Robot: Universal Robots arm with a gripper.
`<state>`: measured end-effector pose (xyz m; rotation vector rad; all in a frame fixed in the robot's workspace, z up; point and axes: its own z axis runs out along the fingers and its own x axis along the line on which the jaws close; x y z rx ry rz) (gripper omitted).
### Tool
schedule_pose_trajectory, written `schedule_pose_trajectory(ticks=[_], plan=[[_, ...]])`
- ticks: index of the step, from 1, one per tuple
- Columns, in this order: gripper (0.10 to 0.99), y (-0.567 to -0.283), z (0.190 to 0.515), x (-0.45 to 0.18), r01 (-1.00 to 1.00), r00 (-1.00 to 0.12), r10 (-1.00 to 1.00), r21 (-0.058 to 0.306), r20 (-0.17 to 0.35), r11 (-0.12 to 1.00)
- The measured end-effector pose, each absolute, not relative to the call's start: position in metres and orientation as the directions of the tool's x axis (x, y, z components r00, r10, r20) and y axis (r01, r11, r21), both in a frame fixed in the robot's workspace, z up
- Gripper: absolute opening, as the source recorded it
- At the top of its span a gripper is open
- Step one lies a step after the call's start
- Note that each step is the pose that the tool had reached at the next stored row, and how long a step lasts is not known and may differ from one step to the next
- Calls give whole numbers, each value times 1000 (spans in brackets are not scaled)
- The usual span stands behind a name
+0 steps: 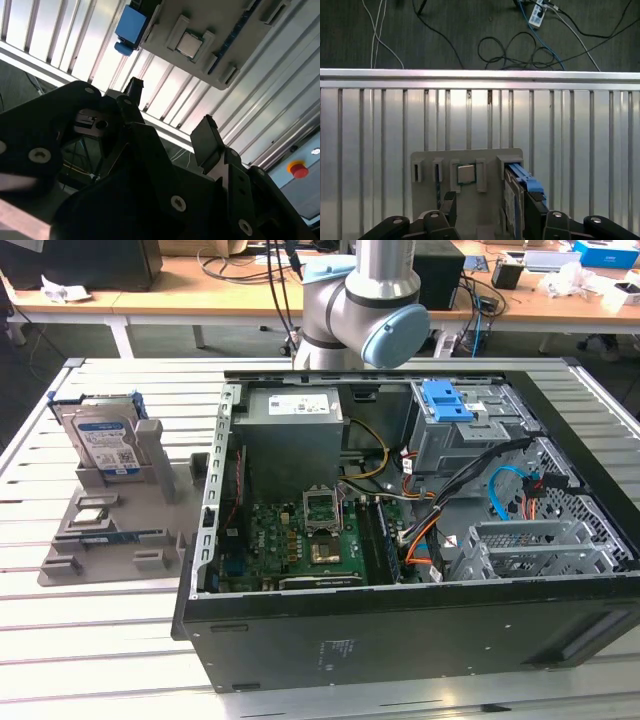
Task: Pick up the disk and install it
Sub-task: 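Pick up the disk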
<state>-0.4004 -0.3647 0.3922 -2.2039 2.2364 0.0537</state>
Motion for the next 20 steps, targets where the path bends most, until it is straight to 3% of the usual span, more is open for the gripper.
schedule_pose_trajectory(ticks=[20], plan=[[659, -354, 392, -379, -999, -40, -999, 24, -25, 40]])
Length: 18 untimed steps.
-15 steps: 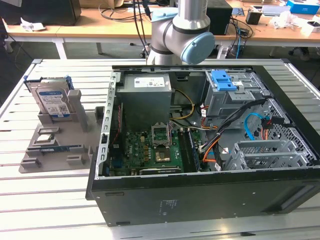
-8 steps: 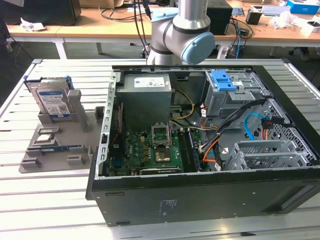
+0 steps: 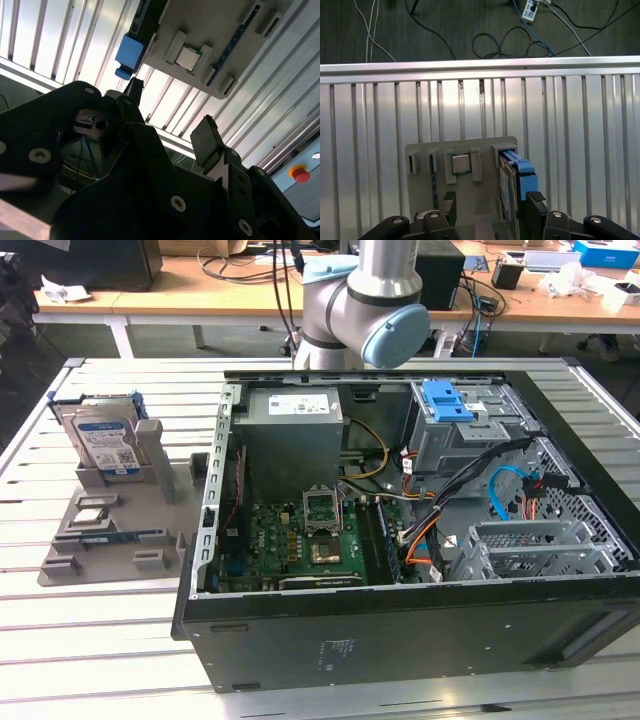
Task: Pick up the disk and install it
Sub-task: 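Pick up the disk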
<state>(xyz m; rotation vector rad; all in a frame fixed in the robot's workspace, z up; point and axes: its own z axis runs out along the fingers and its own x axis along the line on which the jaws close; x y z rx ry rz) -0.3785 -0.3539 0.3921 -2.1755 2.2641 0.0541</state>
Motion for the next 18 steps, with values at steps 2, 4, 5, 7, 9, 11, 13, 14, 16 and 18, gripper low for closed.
schedule_pose_trajectory(ticks=[2, 4, 5, 7, 9, 11, 13, 14, 16, 18], plan=[[659, -352, 392, -375, -999, -40, -999, 24, -25, 40], [659, -350, 392, -374, -999, -40, -999, 24, -25, 39], [659, -349, 392, -373, -999, -40, -999, 24, -25, 40], [659, -348, 392, -371, -999, -40, -999, 24, -25, 40], [659, -347, 392, -370, -999, -40, -999, 24, -25, 40], [659, -346, 391, -369, -999, -40, -999, 24, -25, 39], [659, -345, 389, -368, -999, -40, -999, 25, -25, 40], [659, -345, 388, -368, -999, -40, -999, 25, -25, 40], [659, -345, 385, -367, -999, -40, -999, 25, -25, 40], [659, -345, 383, -367, -999, -40, -999, 25, -25, 40]])
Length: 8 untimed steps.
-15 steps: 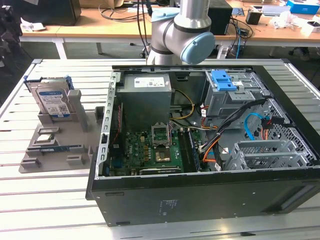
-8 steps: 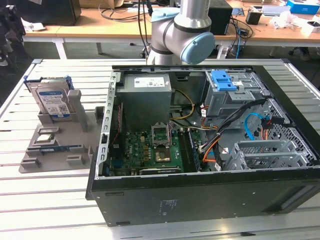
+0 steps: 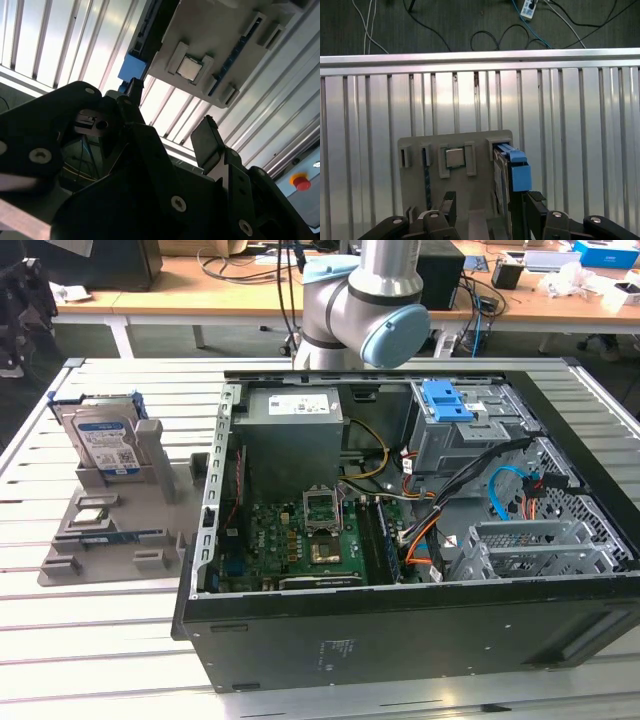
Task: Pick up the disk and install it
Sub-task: 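Pick up the disk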
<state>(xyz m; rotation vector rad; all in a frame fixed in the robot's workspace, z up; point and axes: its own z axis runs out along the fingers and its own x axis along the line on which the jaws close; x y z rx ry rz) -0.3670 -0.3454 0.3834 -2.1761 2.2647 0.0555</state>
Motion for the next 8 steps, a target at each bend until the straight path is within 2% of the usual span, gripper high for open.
schedule_pose_trajectory(ticks=[8], plan=[[659, -345, 379, -364, -999, -40, -999, 25, -25, 40]])
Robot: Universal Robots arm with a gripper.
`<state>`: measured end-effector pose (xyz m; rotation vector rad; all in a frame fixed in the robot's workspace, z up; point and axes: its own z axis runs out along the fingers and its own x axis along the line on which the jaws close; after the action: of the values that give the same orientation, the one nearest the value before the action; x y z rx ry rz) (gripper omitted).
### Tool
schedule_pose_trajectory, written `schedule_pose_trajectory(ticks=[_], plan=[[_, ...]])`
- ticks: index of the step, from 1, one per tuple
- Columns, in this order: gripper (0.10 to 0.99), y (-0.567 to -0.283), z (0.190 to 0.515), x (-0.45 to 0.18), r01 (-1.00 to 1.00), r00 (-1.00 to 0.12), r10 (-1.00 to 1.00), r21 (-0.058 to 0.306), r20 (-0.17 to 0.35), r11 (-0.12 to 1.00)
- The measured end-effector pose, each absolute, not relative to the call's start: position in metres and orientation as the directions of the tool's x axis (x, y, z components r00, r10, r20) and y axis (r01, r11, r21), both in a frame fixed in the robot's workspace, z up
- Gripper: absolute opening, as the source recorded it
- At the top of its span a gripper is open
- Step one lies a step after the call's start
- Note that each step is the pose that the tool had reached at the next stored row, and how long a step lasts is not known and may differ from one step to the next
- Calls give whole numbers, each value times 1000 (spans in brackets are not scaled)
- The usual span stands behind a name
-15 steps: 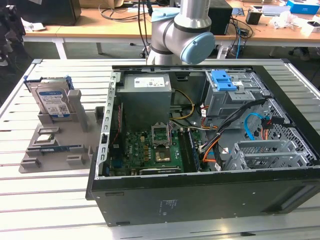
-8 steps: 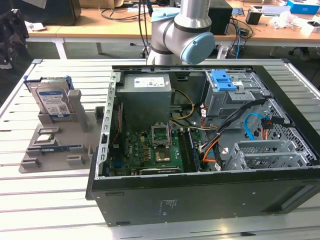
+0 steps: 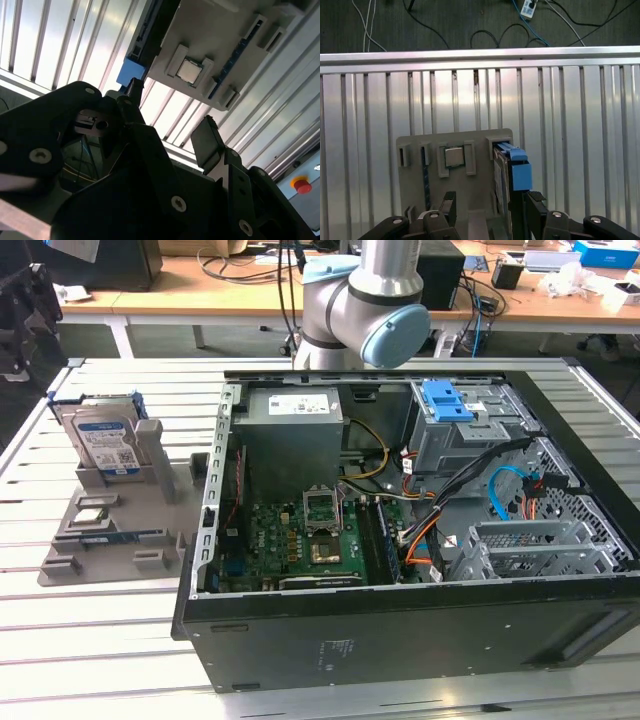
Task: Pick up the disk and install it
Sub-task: 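Pick up the disk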
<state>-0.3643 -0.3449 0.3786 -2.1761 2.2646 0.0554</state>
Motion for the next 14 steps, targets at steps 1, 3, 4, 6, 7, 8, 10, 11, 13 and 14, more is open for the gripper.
schedule_pose_trajectory(ticks=[1, 3, 4, 6, 7, 8, 10, 11, 13, 14], plan=[[659, -345, 378, -364, -999, -40, -999, 25, -25, 40], [659, -344, 376, -363, -999, -40, -999, 25, -25, 39], [659, -344, 374, -361, -999, -40, -999, 26, -25, 39], [659, -344, 370, -360, -999, -40, -999, 26, -25, 40], [659, -343, 367, -359, -999, -40, -999, 26, -25, 40], [659, -343, 365, -359, -999, -40, -999, 26, -25, 40], [659, -343, 361, -358, -999, -40, -999, 27, -25, 40], [659, -343, 359, -357, -999, -40, -999, 27, -25, 40], [659, -340, 356, -356, -999, -40, -999, 27, -25, 40], [659, -338, 354, -356, -999, -40, -999, 27, -25, 39]])
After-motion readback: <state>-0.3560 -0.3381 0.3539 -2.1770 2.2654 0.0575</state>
